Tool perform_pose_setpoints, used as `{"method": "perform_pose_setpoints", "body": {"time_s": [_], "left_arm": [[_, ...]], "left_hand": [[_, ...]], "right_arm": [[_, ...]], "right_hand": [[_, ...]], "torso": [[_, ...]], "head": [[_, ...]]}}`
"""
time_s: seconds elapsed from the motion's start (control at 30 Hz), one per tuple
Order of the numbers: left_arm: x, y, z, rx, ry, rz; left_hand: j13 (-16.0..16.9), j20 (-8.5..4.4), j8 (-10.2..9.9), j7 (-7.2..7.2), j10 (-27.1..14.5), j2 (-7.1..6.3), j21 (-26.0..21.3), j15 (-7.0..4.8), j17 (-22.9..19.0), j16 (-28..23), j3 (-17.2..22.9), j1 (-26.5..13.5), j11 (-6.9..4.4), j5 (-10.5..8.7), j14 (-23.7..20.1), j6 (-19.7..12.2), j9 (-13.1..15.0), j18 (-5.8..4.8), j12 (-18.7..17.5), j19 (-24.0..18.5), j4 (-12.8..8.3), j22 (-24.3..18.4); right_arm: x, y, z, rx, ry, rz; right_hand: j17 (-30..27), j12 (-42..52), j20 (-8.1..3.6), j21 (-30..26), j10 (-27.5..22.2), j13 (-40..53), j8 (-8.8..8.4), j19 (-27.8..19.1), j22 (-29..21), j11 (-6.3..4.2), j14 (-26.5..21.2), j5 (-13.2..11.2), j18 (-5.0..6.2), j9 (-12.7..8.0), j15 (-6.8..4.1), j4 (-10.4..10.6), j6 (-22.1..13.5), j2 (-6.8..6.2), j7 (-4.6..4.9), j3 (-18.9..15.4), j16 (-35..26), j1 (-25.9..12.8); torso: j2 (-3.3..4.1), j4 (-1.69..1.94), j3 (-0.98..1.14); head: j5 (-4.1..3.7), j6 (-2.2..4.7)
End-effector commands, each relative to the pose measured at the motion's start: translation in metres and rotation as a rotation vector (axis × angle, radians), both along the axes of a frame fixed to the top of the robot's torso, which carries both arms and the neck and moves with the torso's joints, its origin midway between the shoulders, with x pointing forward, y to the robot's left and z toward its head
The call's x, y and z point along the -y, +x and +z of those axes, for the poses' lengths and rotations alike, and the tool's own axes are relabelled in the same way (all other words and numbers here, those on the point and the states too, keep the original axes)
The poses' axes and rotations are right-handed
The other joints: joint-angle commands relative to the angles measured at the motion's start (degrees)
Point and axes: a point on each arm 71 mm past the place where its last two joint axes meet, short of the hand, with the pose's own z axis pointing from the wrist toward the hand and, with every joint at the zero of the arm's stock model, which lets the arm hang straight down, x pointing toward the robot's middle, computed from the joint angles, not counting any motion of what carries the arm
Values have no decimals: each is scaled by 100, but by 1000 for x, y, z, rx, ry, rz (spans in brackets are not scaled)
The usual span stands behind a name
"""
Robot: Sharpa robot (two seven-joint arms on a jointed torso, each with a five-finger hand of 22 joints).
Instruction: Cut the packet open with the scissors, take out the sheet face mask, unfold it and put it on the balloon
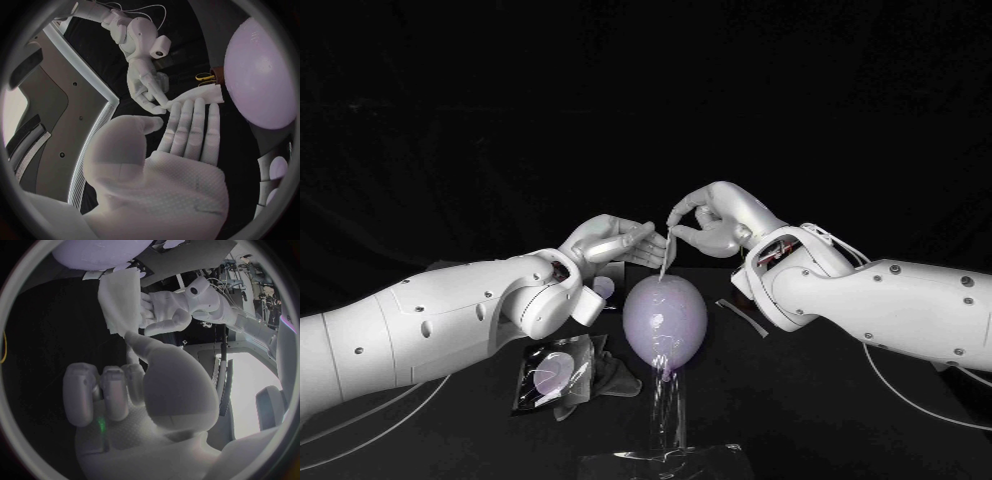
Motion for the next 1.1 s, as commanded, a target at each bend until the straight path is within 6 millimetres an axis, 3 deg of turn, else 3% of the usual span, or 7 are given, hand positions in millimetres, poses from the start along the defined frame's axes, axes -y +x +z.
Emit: {"method": "perform_pose_setpoints", "body": {"time_s": [0.03, 0.07, 0.2, 0.53, 0.97, 1.1], "left_arm": [[3, -1, 1, -11, -7, -15], [3, -1, 0, -8, -3, -13], [3, 0, 0, 9, 16, 1], [0, 3, 0, 83, 81, 69], [1, 4, 0, 163, 141, 125], [2, 4, 0, 166, 137, 119]], "left_hand": [[6, 8, 43, 12, -49, -317, -38, 4, 12, -44, -327, 382, -3, -5, 5, -15, 39, 46, 18, 63, -361, -8], [8, 7, 78, 1, -39, -383, -46, -4, 19, -52, -467, 759, -13, -16, 7, -12, 68, 50, 25, 79, -648, -8], [2, 7, 92, 24, -58, -397, -68, 12, 31, -85, -804, 1164, 7, 1, -11, -71, 91, 56, 16, 111, -886, -8], [-7, 10, 52, 84, -216, -538, -135, 73, 38, -167, -1381, 1384, 66, -7, -157, -276, 78, 25, 13, 83, -981, -15], [20, 8, 187, 111, -311, -389, -229, 122, 64, -181, -1998, 1679, 93, -2, -369, -396, 115, -55, 177, -3, -947, -7], [41, 4, 321, 5, -196, -147, -222, 63, 97, -103, -1876, 1946, 10, -1, -287, -245, 156, -44, 292, 24, -990, 2]], "right_arm": [[-1, 0, 0, 4, -16, 10], [-2, -1, 0, 4, -15, 10], [-2, -1, 0, 5, -15, 12], [-3, -4, 1, 9, -11, 19], [-6, -8, 2, 12, -10, 31], [-6, -8, 2, 11, -10, 32]], "right_hand": [[1505, 18, -8, 19, 423, 1200, 19, 353, 1347, -42, 610, 29, -44, 9, -32, 8, 19, 35, 3, 29, 20, -38], [1505, 18, -8, 19, 423, 1200, 19, 353, 1347, -42, 610, 29, -44, 9, -32, 8, 19, 35, 3, 29, 20, -38], [1505, 23, -9, 17, 425, 1203, 28, 352, 1346, -40, 610, 28, -43, 21, -31, 4, 11, 38, 5, 39, 20, -42], [1505, 23, -9, 17, 425, 1203, 28, 352, 1346, -40, 610, 28, -43, 21, -31, 4, 11, 38, 5, 39, 20, -42], [1505, 19, -9, 19, 423, 1201, 31, 353, 1347, -40, 610, 29, -43, 24, -31, 3, 8, 39, 5, 42, 20, -43], [1505, 19, -9, 19, 423, 1201, 31, 353, 1347, -40, 610, 29, -43, 24, -31, 3, 8, 39, 5, 42, 20, -43]], "torso": [[-2, 0, 1], [-2, 0, 1], [-1, -3, 0], [2, 3, 0], [-1, 0, 0], [-1, 1, 0]], "head": [[-4, 4], [-7, 4], [-13, 9], [-32, 12], [-35, 14], [-34, 13]]}}
